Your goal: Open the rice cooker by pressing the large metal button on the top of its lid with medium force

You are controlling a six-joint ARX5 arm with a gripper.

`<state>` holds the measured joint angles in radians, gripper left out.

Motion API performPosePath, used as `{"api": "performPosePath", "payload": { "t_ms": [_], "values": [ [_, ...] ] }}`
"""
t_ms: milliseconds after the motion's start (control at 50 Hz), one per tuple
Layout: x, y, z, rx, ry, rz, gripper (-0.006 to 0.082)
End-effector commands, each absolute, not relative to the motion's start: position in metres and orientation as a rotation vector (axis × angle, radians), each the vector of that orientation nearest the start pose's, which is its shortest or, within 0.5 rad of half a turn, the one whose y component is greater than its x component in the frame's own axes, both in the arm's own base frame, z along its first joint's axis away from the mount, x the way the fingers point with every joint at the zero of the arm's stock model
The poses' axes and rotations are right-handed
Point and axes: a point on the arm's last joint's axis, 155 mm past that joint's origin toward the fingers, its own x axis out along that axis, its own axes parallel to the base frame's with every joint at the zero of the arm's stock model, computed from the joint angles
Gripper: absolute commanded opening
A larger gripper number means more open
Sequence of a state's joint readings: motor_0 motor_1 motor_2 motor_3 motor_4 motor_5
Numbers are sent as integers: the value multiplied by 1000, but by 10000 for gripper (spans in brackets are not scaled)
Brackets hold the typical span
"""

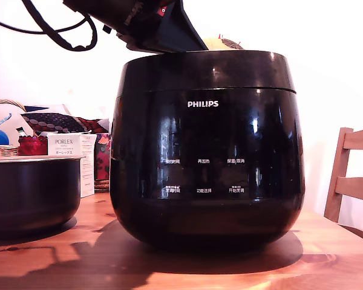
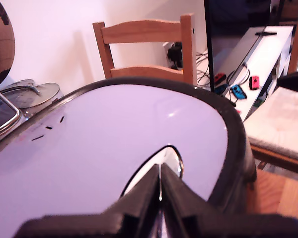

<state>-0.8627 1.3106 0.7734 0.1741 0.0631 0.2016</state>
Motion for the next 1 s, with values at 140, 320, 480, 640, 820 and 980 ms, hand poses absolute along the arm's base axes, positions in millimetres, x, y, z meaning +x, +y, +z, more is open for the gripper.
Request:
{"api": "performPosePath", "payload": {
  "t_ms": [140,320,480,640,820,980],
  "values": [
    [244,-288,58,523,643,-924,-21],
    [241,-285,50,544,669,-928,-21],
    [238,-282,44,556,697,-929,-21],
    [234,-277,34,577,736,-930,-22],
    [231,-274,26,589,767,-930,-21],
    [236,-279,32,568,737,-928,-21]
  ]
}}
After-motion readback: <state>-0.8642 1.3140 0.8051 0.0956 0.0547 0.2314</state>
